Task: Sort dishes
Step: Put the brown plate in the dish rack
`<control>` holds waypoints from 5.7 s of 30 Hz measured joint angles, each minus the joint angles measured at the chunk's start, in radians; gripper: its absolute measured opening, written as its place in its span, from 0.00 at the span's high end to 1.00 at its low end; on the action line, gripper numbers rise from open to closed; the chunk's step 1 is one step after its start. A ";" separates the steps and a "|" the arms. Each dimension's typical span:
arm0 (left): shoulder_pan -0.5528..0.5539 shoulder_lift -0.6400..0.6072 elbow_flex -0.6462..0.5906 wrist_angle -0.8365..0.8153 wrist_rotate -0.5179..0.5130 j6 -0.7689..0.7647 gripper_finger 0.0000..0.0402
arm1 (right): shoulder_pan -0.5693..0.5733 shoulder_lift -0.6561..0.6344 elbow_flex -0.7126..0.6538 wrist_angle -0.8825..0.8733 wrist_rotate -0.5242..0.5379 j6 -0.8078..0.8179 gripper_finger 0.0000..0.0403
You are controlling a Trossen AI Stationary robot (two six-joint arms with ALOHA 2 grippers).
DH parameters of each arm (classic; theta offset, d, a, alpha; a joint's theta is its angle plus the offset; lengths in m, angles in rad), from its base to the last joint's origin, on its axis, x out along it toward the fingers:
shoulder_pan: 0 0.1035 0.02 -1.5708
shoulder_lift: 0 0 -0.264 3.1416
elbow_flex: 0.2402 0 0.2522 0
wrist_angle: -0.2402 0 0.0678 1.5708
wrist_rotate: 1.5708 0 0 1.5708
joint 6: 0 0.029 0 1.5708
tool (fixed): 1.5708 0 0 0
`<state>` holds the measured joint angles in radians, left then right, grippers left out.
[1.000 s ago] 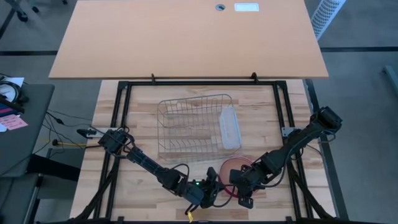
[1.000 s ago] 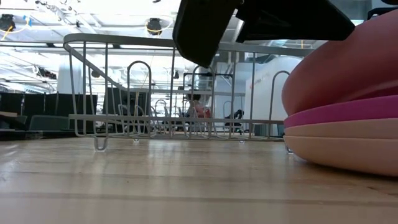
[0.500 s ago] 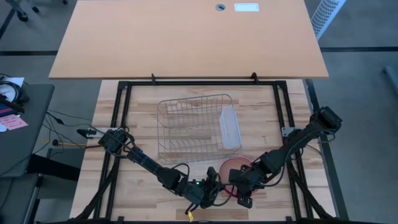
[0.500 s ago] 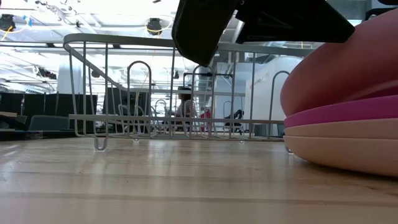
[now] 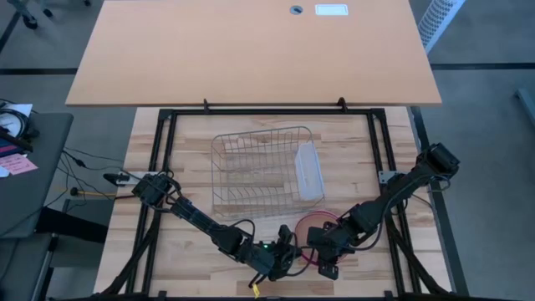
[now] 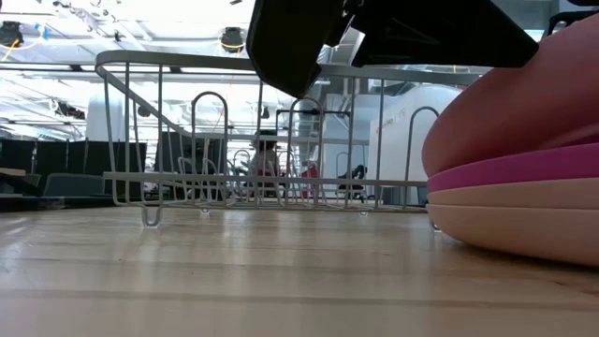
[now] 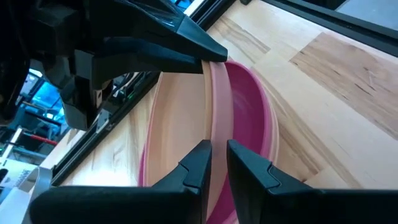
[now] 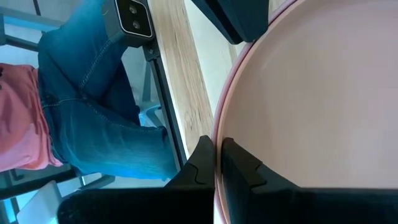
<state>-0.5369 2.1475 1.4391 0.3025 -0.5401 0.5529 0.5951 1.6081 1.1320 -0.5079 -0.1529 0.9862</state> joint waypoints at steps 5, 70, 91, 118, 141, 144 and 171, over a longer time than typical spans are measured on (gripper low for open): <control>0.001 0.000 0.000 0.000 0.038 -0.012 0.88 | -0.002 0.000 0.000 0.002 -0.001 0.000 0.97; 0.080 -0.004 0.000 -0.293 0.095 -0.460 0.88 | -0.001 0.179 0.000 -0.045 0.258 0.026 0.82; 0.061 -0.004 0.000 -0.358 0.150 -0.514 0.88 | 0.069 0.173 0.188 -0.498 0.191 0.094 0.88; 0.124 -0.003 0.000 -0.318 0.278 -0.558 0.88 | 0.140 0.179 0.071 -0.391 0.150 0.213 1.00; 0.129 -0.002 -0.001 -0.289 0.303 -0.550 0.88 | 0.093 0.180 0.069 -0.280 0.196 0.127 1.00; 0.129 -0.002 -0.001 -0.289 0.300 -0.551 0.88 | 0.092 0.180 0.069 -0.264 0.202 0.115 1.00; 0.125 -0.080 0.000 -0.426 0.300 -0.589 0.88 | 0.080 0.178 0.070 -0.128 0.269 0.037 1.00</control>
<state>-0.4118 2.0671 1.4395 -0.1236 -0.2401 -0.0356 0.6750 1.7865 1.2018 -0.6360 0.1160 1.0232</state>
